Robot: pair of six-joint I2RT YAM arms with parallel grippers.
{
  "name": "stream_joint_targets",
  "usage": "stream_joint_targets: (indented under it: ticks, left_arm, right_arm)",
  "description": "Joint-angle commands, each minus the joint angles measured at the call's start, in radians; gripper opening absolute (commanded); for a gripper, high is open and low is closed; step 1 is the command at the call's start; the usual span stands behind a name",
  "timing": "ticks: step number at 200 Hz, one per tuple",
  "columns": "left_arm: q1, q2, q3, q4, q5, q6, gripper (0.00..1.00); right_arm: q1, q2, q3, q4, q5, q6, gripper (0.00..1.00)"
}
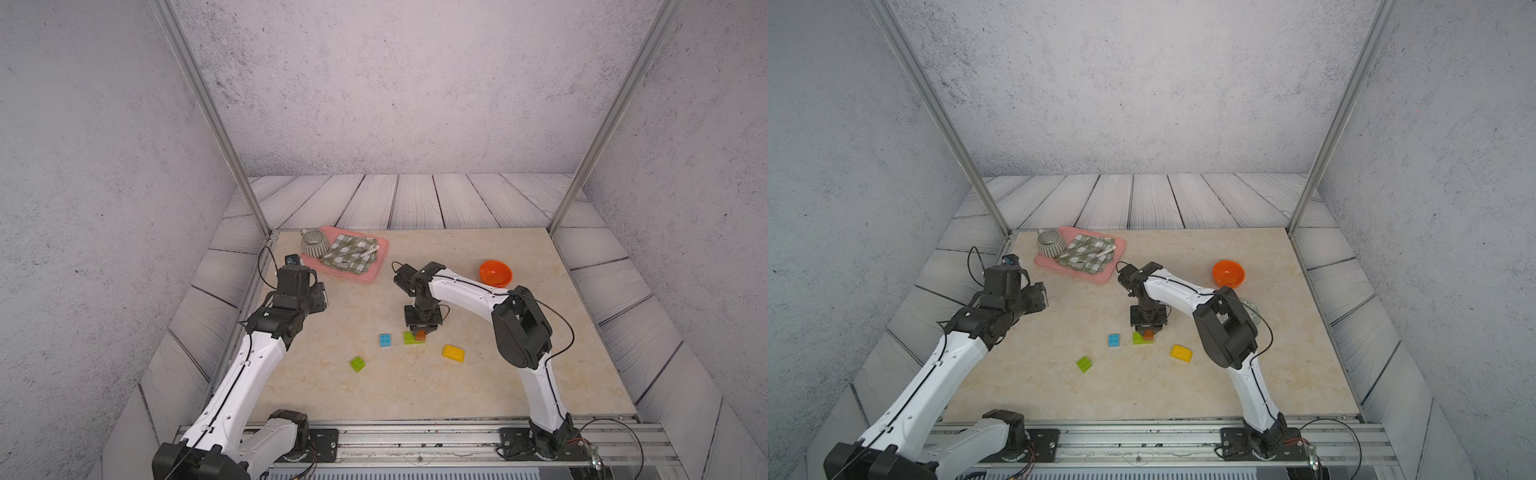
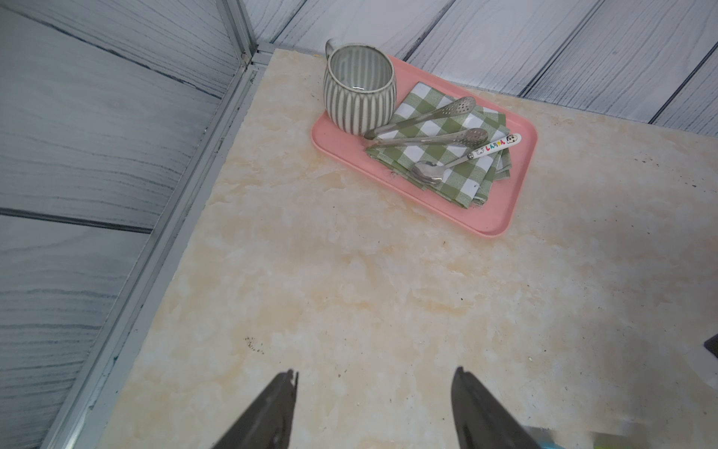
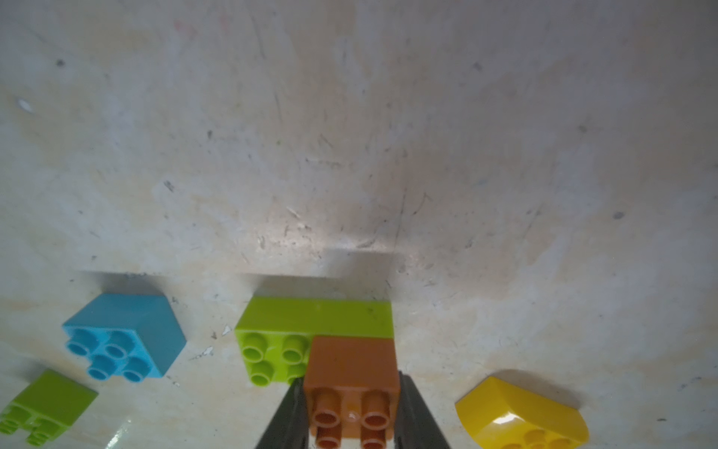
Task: Assemble the letter s with lego
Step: Assemble the lego brick with the lego brick.
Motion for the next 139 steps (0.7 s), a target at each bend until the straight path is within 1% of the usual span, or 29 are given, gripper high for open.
stream_joint_targets:
  ticks: [1, 36, 80, 104, 139]
  left_arm:
    - [-0.008, -0.003, 0.02, -0.005, -0.009, 0.0, 0.68]
    - [-0.009, -0.003, 0.02, -0.008, -0.011, 0.0, 0.68]
    - [-0.01, -0.006, 0.022, -0.013, -0.012, 0.0, 0.68]
    - [-0.01, -0.008, 0.022, -0.016, -0.013, 0.001, 0.68]
    - [-0.01, -0.011, 0.022, -0.018, -0.014, 0.0, 0.68]
  right_arm:
    - [0.002, 0.097, -0.039, -0.015, 0.014, -0.003, 0.13]
    - [0.002, 0.14, -0.046, -0.011, 0.007, -0.003, 0.13]
    - [0.002, 0.154, -0.05, -0.01, 0.007, 0.0, 0.13]
    - [0.002, 0.137, -0.049, -0.011, 0.018, 0.0, 0.16]
    - [0.002, 0.103, -0.04, -0.019, 0.03, -0.007, 0.26]
